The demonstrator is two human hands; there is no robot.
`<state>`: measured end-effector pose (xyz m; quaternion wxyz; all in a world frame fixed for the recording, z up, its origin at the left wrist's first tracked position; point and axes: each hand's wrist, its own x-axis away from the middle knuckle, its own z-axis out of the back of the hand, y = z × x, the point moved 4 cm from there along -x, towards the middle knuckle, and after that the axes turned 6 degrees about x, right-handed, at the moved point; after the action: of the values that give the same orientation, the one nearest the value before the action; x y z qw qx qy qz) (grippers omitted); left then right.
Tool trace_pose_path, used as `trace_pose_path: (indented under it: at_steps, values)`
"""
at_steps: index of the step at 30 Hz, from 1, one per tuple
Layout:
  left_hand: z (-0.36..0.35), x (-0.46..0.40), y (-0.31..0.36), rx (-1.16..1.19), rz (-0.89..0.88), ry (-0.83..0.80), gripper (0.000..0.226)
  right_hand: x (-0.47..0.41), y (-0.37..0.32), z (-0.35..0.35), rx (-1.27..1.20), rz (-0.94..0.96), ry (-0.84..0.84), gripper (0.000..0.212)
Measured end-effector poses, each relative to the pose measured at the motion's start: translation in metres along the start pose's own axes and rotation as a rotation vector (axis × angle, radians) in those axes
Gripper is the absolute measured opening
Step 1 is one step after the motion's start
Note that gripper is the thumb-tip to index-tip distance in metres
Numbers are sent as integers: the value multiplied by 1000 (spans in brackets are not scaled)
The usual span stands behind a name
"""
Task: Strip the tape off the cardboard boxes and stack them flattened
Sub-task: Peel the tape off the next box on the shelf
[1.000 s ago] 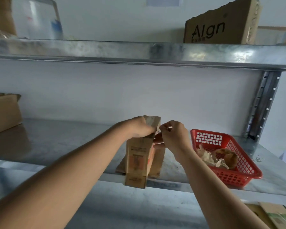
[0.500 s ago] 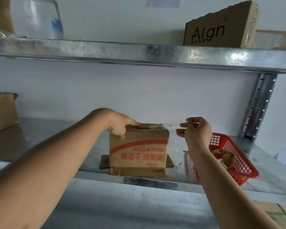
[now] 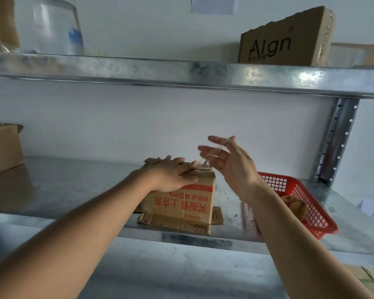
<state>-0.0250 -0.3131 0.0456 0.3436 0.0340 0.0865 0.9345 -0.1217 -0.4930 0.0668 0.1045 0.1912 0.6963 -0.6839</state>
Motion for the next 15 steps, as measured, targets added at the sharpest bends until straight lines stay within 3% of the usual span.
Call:
trace_pose_path:
  at_steps: [4,8,12,15]
  values:
    - [-1,5,-6,-24,-41,20,79,-6,-14,0,441,106,142,14]
    - [-2,5,-8,-4,-58,42,81,-11,-18,13,823,149,220,17]
    - [-3,2,-10,38,-51,53,82,-19,-14,-3,1172,197,101,10]
    - [-2,2,-10,51,-48,56,78,-26,-6,-10,1245,172,5,13]
